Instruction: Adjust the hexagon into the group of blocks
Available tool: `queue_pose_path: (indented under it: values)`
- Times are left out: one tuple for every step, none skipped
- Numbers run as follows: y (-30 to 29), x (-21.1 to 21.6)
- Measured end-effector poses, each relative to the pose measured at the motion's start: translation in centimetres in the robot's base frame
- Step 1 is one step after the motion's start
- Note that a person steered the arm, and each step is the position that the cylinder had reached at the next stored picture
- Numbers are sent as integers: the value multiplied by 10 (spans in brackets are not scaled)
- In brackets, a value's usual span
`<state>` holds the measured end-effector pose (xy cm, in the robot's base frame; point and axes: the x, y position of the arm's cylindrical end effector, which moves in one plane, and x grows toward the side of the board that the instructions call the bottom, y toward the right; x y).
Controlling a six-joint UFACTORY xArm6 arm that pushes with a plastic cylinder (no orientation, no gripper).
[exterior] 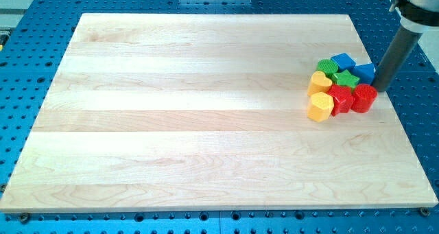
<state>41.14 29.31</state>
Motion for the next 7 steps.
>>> queue_pose_path:
  values:
    - [0, -2]
    - [0, -3]
    - [27, -9]
    - [40, -10]
    - [44, -8]
    - [41, 46]
    - [16, 122]
